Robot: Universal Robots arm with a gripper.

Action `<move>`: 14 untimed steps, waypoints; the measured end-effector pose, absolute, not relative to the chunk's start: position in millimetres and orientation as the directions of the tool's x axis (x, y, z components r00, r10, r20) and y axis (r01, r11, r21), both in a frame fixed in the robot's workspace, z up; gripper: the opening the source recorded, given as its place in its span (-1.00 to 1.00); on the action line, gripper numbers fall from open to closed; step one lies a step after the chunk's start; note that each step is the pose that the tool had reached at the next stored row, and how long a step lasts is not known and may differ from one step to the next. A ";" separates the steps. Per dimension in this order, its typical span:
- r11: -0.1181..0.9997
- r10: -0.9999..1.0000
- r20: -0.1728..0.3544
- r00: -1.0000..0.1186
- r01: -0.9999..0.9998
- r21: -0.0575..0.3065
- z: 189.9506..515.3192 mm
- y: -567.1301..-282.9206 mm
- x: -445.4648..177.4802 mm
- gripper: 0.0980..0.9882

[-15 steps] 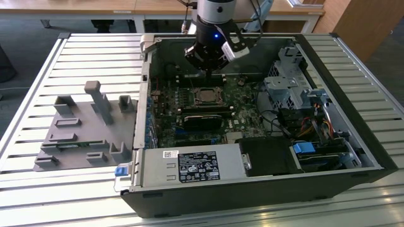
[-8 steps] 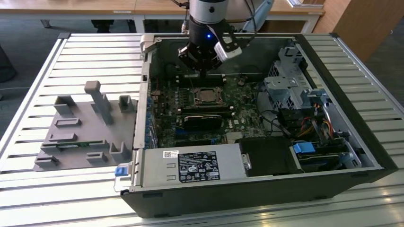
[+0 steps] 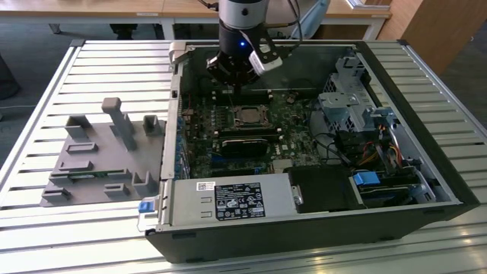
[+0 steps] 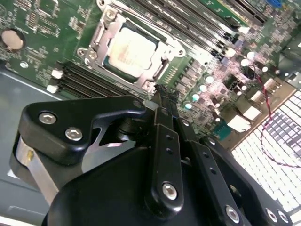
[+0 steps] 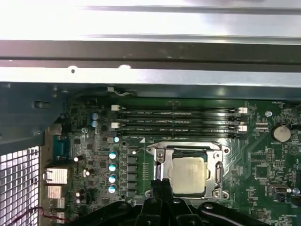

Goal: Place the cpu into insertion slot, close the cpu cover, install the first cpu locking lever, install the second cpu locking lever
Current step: 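Install the first cpu locking lever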

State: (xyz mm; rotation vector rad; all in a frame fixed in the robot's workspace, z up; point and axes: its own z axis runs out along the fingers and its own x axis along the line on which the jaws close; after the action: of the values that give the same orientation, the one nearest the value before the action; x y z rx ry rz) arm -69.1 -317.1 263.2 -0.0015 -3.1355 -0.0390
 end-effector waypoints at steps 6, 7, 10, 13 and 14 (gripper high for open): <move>1.000 0.001 0.006 -1.000 0.001 0.025 263.0 -316.9 -79.5 -0.98; 1.000 0.001 0.006 -1.000 0.001 0.025 262.9 -316.8 -81.4 -0.98; 1.000 0.001 0.006 -1.000 0.001 0.025 262.8 -316.3 -85.3 -0.98; 1.000 0.001 0.006 -1.000 0.001 0.025 262.9 -315.4 -87.8 -0.98; 1.000 0.001 0.006 -1.000 0.001 0.025 262.9 -315.0 -88.6 -0.98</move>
State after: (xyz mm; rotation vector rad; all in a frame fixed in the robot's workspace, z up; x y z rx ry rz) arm -88.6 -315.0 262.9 -0.0016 -3.1354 -0.0388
